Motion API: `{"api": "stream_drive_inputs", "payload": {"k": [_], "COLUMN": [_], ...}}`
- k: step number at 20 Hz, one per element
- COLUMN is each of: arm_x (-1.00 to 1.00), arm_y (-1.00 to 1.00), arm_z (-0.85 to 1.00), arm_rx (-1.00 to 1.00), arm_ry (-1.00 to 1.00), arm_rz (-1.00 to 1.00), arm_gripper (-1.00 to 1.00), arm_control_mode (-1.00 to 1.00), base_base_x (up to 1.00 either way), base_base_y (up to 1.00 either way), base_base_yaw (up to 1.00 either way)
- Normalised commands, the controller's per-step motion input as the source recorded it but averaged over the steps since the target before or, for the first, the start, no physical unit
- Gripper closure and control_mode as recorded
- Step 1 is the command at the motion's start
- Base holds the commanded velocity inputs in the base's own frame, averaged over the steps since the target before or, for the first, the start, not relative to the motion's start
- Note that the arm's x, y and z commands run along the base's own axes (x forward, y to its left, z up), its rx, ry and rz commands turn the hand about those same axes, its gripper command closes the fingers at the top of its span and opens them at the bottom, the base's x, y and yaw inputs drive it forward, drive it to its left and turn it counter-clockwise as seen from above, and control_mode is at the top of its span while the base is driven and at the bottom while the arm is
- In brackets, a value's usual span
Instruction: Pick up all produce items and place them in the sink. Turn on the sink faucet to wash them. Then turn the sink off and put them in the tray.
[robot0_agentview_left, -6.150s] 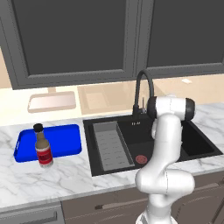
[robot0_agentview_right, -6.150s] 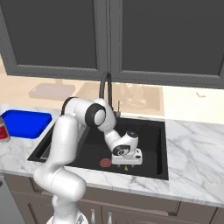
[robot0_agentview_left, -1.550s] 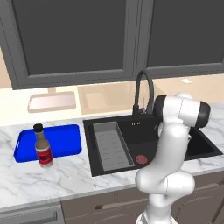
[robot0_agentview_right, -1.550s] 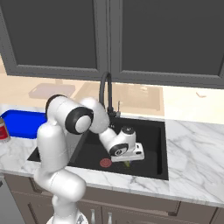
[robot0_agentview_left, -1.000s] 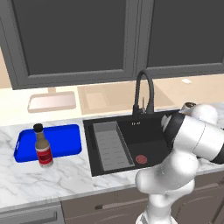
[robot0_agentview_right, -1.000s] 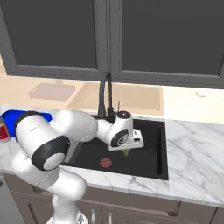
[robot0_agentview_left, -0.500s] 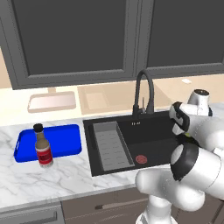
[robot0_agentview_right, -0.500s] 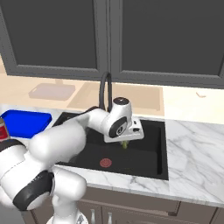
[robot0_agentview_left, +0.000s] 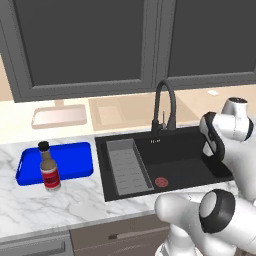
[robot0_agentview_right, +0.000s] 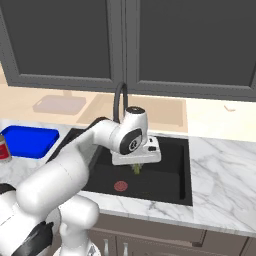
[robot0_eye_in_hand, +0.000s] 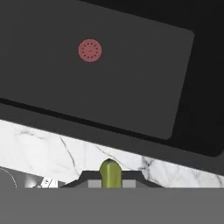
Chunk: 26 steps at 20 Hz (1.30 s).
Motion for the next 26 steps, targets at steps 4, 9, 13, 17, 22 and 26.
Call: {"api": "stream_drive_inputs", "payload": {"k": [4, 9, 13, 17, 22, 26], "arm_x": [-0.4, -0.3, -0.13, -0.08, -0.04, 0.0], "arm_y": [0.39, 0.56, 0.69, 0.77, 0.79, 0.77], "arm_z": [0.06, 0.03, 0.0, 0.0, 0.0, 0.0], "arm_rx": [0.01, 0.0, 0.0, 0.0, 0.0, 0.01], "arm_ry": [0.13, 0.11, 0.08, 0.06, 0.05, 0.03], "arm_rz": [0.0, 0.03, 0.06, 0.09, 0.09, 0.12], "arm_gripper": [1.0, 1.0, 1.0, 1.0, 1.0, 1.0], "arm_control_mode": [-1.0, -1.0, -1.0, -1.0, -1.0, -1.0], "base_base_x": [0.0, 0.0, 0.0, 0.0, 0.0, 0.0], "base_base_y": [0.0, 0.0, 0.0, 0.0, 0.0, 0.0], "base_base_yaw": [0.0, 0.0, 0.0, 0.0, 0.0, 0.0]}}
